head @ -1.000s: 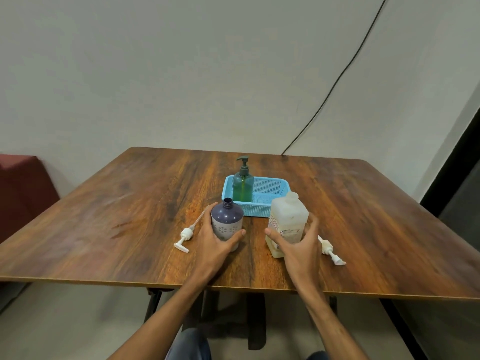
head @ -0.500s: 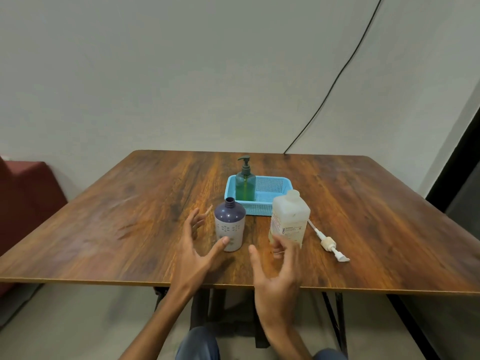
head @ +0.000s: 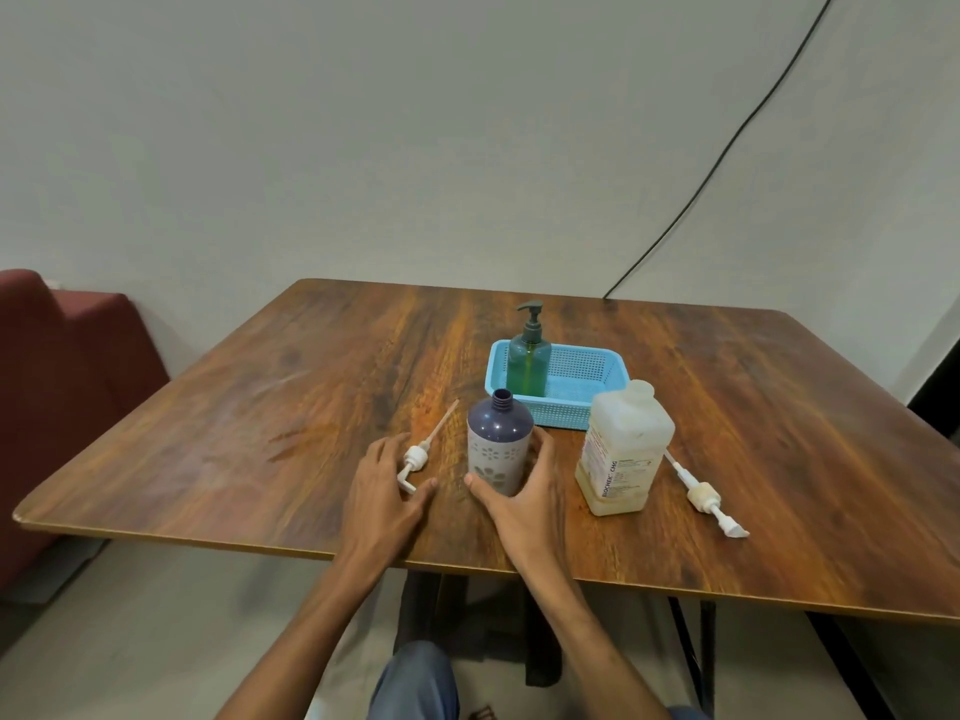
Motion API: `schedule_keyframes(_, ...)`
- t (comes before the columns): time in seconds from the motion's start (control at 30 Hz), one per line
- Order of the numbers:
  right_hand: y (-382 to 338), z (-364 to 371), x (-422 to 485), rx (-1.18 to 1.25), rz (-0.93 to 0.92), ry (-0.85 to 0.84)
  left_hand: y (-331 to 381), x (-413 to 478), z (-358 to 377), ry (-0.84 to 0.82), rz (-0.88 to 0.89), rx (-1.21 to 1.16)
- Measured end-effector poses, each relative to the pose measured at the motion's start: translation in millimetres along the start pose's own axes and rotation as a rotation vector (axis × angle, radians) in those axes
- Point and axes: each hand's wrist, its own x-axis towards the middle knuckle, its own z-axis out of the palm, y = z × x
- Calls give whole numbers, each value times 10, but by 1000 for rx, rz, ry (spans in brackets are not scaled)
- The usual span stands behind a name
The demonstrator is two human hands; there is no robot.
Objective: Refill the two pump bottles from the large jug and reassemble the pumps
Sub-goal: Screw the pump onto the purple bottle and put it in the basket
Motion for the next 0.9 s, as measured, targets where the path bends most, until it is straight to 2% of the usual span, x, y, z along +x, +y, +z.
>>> schedule_keyframes(0.17, -18, 73, 124, 86, 9, -20, -6, 75, 37, 19, -2, 119)
schedule_keyframes(0.43, 19, 57, 146, 70, -10, -30, 6, 173, 45, 97, 19, 185)
schedule_keyframes(0.7, 37, 56, 147, 80, 1, -45, 101, 166, -203, 197, 97, -18)
schedule_keyframes(0.9, 28, 44, 136, 110, 14, -70, 257, 228, -504, 247, 202, -70)
